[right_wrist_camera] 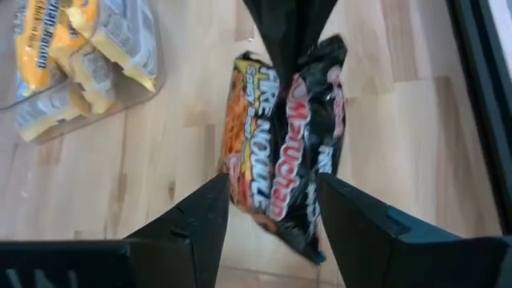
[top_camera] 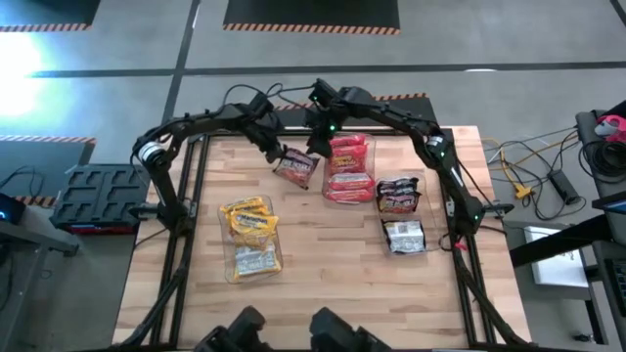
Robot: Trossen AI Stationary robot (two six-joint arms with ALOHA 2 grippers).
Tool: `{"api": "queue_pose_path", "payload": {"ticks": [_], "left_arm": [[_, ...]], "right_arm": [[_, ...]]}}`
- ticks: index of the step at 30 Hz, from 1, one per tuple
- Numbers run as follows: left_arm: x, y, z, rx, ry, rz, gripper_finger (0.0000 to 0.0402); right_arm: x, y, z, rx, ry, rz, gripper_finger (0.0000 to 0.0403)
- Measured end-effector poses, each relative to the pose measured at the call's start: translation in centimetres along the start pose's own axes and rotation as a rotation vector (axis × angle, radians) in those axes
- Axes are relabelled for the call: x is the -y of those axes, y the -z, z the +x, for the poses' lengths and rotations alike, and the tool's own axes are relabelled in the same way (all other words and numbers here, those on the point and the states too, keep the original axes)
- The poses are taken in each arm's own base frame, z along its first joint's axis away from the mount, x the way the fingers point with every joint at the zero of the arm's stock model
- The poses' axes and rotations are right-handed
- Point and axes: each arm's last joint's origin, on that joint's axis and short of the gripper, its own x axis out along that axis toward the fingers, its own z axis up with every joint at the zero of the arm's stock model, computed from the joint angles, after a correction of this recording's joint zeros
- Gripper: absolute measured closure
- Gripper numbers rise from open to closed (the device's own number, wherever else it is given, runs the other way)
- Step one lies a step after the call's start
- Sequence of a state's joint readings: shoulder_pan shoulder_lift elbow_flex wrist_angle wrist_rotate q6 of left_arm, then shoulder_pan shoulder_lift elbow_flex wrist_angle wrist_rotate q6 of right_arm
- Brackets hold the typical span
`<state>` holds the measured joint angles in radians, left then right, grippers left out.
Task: Sort Maruchan noodles
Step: Put the black pack noodle into the bottom right transparent bin
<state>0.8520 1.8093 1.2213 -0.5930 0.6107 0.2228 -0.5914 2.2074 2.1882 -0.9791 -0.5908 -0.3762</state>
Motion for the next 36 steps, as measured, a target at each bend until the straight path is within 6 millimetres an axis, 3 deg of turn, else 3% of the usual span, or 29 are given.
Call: {"api": "queue_pose_path", "payload": {"ticks": [7, 15, 26, 36], "left_arm": [[1.6, -0.5, 0.7, -0.017, -0.077, 0.07, 0.0401], [3.7, -1.0, 1.7, -0.027, -0.05, 0.139, 0.0401], [6.3, -1.7, -0.7, 0.044, -0.066, 0.209, 0.0401], [7.7, -1.4, 0.2, 0.018, -0.039, 0.239, 0.0401]], "right_arm": [[-0.1, 0.1, 0.1, 0.005, -0.031, 0.003, 0.0195], [-0.3, 0.2, 0.6, -0.007, -0.04, 0.008, 0.0183], [-0.4, 0.9, 1.5, -0.007, -0.124, 0.023, 0.0183], [-0.2, 0.8, 1.7, 0.031, -0.13, -0.071, 0.0183]]}}
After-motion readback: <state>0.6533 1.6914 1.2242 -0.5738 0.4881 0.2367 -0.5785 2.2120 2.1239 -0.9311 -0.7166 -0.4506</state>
